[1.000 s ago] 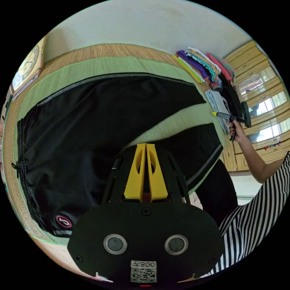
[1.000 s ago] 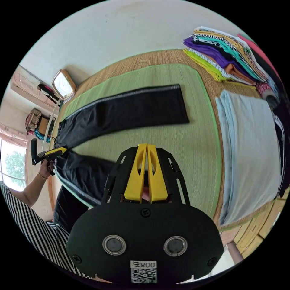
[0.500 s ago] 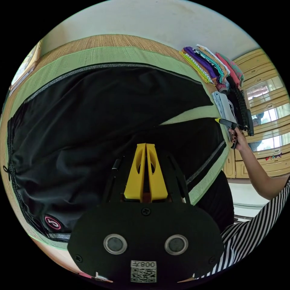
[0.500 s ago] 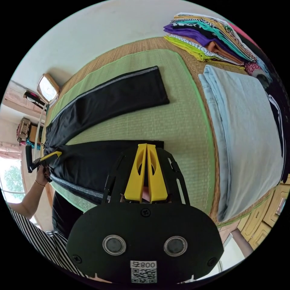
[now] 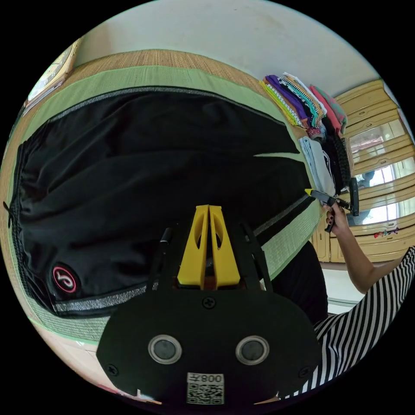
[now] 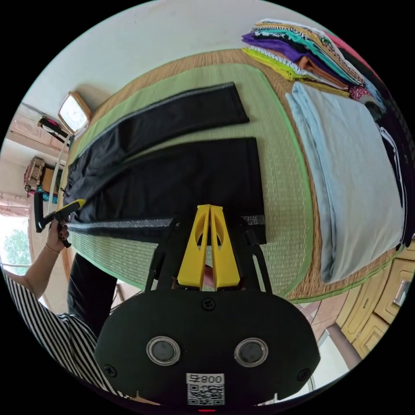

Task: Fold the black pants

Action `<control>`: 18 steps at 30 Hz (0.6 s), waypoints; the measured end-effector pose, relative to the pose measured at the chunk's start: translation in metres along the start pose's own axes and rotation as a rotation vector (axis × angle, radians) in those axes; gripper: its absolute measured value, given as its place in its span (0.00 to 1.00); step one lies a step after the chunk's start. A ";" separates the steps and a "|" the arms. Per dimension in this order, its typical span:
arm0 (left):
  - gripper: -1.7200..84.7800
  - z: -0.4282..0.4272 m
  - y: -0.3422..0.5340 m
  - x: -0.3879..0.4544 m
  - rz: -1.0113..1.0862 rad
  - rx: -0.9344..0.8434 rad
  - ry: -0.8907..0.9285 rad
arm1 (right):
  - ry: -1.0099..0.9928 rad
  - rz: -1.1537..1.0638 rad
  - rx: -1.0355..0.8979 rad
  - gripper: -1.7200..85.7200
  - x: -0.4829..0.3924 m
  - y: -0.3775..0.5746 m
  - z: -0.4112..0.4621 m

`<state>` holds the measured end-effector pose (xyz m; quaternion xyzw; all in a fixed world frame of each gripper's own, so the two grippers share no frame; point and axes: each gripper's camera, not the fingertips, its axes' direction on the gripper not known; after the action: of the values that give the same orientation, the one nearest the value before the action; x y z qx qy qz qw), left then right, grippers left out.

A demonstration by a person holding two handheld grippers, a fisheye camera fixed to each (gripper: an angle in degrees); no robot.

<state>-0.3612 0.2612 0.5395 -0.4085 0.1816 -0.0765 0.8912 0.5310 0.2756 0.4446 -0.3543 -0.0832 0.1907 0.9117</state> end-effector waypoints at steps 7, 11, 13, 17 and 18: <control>0.02 -0.010 0.020 0.010 0.007 0.003 0.016 | 0.020 0.004 -0.041 0.02 0.020 0.010 -0.017; 0.02 -0.028 0.037 0.009 -0.009 0.057 0.031 | -0.002 0.020 -0.044 0.02 0.025 0.010 -0.022; 0.02 -0.032 0.053 0.006 -0.025 0.030 0.000 | 0.018 0.000 -0.059 0.02 0.021 0.008 -0.024; 0.02 -0.026 0.073 -0.001 -0.028 -0.036 0.009 | 0.003 0.030 -0.060 0.02 0.023 0.006 -0.030; 0.02 -0.027 0.075 -0.002 -0.040 -0.046 0.028 | 0.026 0.033 -0.060 0.02 0.018 0.005 -0.033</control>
<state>-0.3745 0.2922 0.4670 -0.4314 0.1873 -0.0959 0.8773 0.5560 0.2659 0.4175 -0.3851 -0.0712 0.1983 0.8985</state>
